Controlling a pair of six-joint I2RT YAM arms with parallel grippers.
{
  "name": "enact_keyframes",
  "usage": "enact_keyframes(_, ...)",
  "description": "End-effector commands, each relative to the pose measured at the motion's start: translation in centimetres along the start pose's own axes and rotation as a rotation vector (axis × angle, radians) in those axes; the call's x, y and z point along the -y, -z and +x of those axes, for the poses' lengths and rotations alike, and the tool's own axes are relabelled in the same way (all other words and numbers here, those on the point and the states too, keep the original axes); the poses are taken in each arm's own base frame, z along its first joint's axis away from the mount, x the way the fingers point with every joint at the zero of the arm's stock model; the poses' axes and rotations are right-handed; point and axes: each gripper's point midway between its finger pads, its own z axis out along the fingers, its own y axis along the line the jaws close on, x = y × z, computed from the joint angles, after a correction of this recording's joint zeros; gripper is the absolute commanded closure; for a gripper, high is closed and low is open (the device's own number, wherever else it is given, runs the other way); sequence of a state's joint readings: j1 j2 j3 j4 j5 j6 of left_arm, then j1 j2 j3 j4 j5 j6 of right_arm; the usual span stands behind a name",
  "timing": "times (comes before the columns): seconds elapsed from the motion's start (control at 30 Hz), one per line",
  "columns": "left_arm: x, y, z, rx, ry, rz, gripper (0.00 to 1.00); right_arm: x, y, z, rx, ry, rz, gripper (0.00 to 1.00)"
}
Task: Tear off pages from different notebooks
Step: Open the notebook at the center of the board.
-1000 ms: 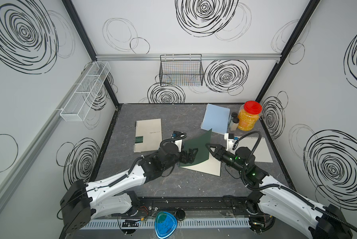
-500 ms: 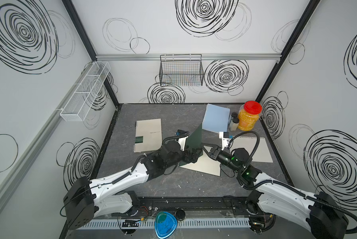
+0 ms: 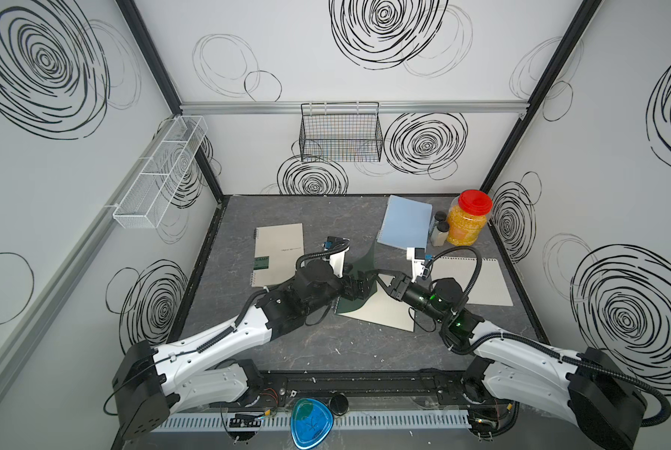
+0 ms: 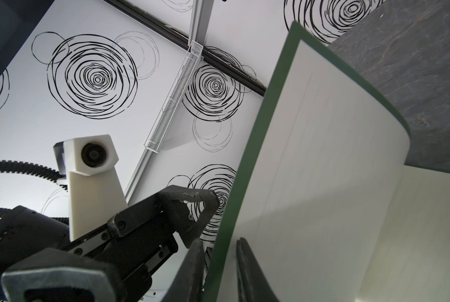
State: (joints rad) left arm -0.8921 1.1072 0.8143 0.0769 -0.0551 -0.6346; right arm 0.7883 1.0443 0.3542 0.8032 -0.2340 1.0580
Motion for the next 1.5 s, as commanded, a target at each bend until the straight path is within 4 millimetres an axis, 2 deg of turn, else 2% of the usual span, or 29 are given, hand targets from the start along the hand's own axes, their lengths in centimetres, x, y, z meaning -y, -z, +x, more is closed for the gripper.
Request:
enact_keyframes(0.0, 0.2, -0.4, -2.0, 0.042, 0.002, 0.013, 0.08, -0.9, -0.4, 0.6, -0.021, 0.007, -0.047, 0.74)
enact_keyframes(0.2, -1.5, -2.3, -2.7, -0.002, 0.019, -0.031, 0.09, -1.0, -1.2, 1.6, -0.059, 0.012, -0.056, 0.74)
enact_keyframes(0.37, -2.3, -3.7, -2.0, -0.041, 0.023, -0.044, 0.12, -0.6, -1.3, 2.0, -0.064, 0.015, -0.046, 0.74)
enact_keyframes(0.53, -3.3, -4.1, -1.4, -0.052, 0.031, -0.059, 0.17, -0.4, -1.4, 2.1, -0.069, 0.019, -0.036, 0.74)
enact_keyframes(0.77, -3.3, -4.0, -1.2, -0.060, 0.034, -0.048, 0.37, 0.2, -1.5, 2.2, -0.071, 0.017, -0.012, 0.74)
enact_keyframes(0.87, -3.6, -3.9, -1.0, -0.066, 0.029, -0.056, 0.48, 0.3, -1.6, 2.3, -0.074, 0.017, -0.012, 0.74)
enact_keyframes(0.97, -3.8, -3.8, -0.8, -0.074, 0.029, -0.062, 0.64, 0.3, -1.7, 2.3, -0.076, 0.017, -0.014, 0.74)
enact_keyframes(1.1, -4.0, -3.6, -0.8, -0.071, 0.032, -0.067, 0.79, 0.4, -1.8, 2.4, -0.077, 0.015, -0.013, 0.74)
enact_keyframes(1.27, -4.1, -3.5, -0.8, -0.071, 0.035, -0.068, 0.89, 0.6, -1.7, 2.4, -0.076, 0.013, -0.007, 0.74)
enact_keyframes(1.47, -3.9, -3.5, -0.8, -0.073, 0.035, -0.059, 0.93, 0.7, -1.7, 2.4, -0.075, 0.012, -0.003, 0.74)
